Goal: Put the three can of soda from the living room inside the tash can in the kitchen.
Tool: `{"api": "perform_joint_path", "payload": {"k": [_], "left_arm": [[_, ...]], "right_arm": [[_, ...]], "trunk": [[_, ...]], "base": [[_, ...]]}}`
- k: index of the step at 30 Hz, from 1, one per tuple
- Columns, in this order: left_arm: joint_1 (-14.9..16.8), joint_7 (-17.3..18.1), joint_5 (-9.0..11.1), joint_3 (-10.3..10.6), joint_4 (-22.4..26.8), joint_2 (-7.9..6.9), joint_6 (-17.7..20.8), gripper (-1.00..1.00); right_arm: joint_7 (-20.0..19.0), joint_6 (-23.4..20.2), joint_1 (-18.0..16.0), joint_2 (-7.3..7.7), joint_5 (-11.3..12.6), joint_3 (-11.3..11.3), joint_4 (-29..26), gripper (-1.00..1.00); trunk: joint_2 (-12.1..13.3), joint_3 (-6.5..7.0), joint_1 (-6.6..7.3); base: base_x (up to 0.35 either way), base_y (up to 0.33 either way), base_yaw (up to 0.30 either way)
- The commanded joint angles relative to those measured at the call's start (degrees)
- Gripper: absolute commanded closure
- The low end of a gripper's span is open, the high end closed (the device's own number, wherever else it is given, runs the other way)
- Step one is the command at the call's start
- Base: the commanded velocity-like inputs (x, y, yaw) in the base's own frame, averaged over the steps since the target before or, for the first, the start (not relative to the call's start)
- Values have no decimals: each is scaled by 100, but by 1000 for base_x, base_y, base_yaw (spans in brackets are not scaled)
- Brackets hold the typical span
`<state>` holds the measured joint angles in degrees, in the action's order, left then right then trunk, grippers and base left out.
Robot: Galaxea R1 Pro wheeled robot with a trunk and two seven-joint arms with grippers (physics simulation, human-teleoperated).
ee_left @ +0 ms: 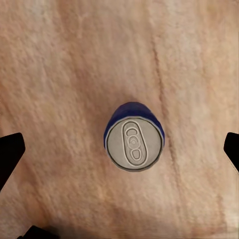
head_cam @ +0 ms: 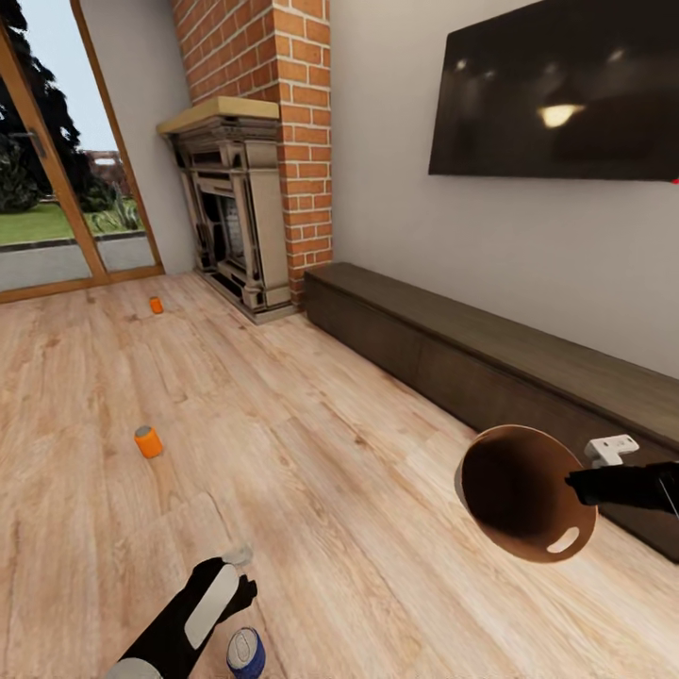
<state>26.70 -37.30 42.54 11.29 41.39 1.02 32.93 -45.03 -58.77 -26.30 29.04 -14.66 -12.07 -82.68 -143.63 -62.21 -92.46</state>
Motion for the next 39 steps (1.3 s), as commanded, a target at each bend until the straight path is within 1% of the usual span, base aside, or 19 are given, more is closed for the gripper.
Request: {"api": "perform_joint_path", "payload": {"k": [1,4,9,11,13,17,20,22,23,25,34,37,39], "left_arm": [[47,5,-8,2,-9,-10,-9,-100],[100,-20,-26,0,-19,-10,-28,-100],[140,-113,-31,-3,-16,41,-50,-100],[145,-234,-35,-4,-1,82,-54,-100],[149,-469,-28,-3,52,154,-63,-100],[150,-572,-27,3,81,210,-94,-100],[190,-662,-28,14,98,317,-222,-100],[268,-853,-21,23,121,404,-273,-100],[293,-961,-17,26,175,455,-284,-100],[318,-1084,-12,29,344,510,-288,-100],[333,-1164,-9,31,478,514,-283,-100],[331,-1102,-9,24,449,500,-283,-100],[328,-947,-19,15,417,464,-306,-100]], "right_arm": [[-22,-20,14,5,74,-3,-87,100],[-23,-36,59,7,91,0,-257,100],[-24,-45,195,-2,106,-5,-493,100],[-24,-46,216,-3,109,-5,-528,100],[-24,-47,232,-3,111,-6,-553,100],[-24,-47,237,-3,112,-6,-573,100],[-24,-49,238,-3,112,-6,-590,100],[-41,-66,239,-5,117,-10,-680,100],[-82,-112,239,-4,118,-12,-742,100],[-182,-123,239,-5,115,-13,-809,100],[-258,-123,270,-3,113,-7,-874,100],[-265,-123,273,2,112,-16,-885,100],[-268,-123,274,14,114,-23,-895,100]], "trunk": [[-2,-22,-2],[-6,-89,-9],[-13,-199,-22],[-16,-244,-27],[-18,-288,-33],[-24,-377,-43],[-28,-443,-51],[-30,-487,-56],[-32,-510,-58],[-34,-554,-64],[-46,-753,-87],[-50,-820,-94],[-53,-864,-100]], "base": [[0,0,0],[0,0,0],[0,0,0],[0,0,0],[0,0,0],[0,0,0],[0,0,0],[0,0,0],[0,0,0],[0,0,0],[0,0,0],[0,0,0],[0,0,0]]}}
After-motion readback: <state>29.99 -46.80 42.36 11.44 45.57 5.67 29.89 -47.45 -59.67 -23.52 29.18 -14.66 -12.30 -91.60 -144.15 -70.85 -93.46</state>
